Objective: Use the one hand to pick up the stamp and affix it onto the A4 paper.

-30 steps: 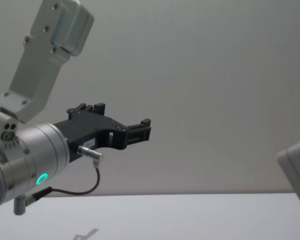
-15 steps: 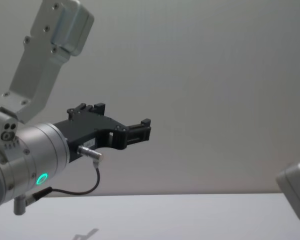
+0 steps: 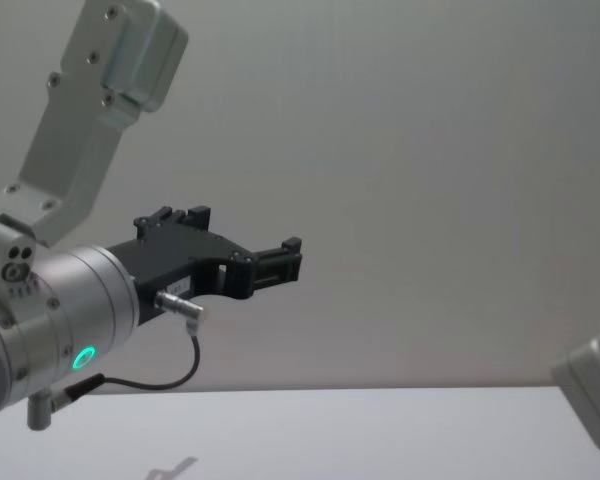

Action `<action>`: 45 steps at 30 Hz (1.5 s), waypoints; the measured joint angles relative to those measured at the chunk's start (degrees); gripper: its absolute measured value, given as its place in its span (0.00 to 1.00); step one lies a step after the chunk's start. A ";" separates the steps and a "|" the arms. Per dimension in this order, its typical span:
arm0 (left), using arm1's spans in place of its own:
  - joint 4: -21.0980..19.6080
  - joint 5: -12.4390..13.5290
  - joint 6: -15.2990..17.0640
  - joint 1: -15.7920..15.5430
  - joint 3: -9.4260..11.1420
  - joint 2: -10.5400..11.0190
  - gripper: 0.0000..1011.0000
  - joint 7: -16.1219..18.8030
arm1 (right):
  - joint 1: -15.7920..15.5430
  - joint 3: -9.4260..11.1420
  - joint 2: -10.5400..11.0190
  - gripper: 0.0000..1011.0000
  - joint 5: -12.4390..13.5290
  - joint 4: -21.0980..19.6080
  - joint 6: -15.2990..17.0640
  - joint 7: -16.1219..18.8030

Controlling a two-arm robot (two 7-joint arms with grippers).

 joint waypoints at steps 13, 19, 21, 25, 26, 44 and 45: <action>0.00 0.00 0.00 0.00 0.00 0.00 0.99 0.00 | 0.33 0.07 0.26 0.22 -0.21 0.24 1.67 -0.32; 0.00 0.00 0.00 0.00 0.00 0.00 0.99 0.00 | 0.44 0.06 0.41 0.22 -0.64 0.24 2.35 -0.32; 0.00 0.00 0.00 0.00 0.00 0.00 0.99 0.00 | 0.46 0.04 0.44 0.22 -0.75 0.24 2.49 -0.31; 0.00 0.00 0.00 0.00 0.00 0.00 0.99 0.00 | 0.48 0.03 0.54 0.22 -0.98 0.24 2.84 -0.30; 0.00 0.00 0.00 0.00 0.00 0.00 0.99 0.00 | 0.49 0.02 0.56 0.22 -1.06 0.24 2.91 -0.30; 0.00 0.00 0.00 0.00 0.00 0.00 0.99 0.00 | 0.86 0.15 0.69 0.22 0.03 -0.27 4.33 -0.64; 0.00 0.00 0.00 0.00 0.00 0.00 0.99 0.00 | 0.87 0.17 0.69 0.22 0.17 -0.35 4.38 -0.67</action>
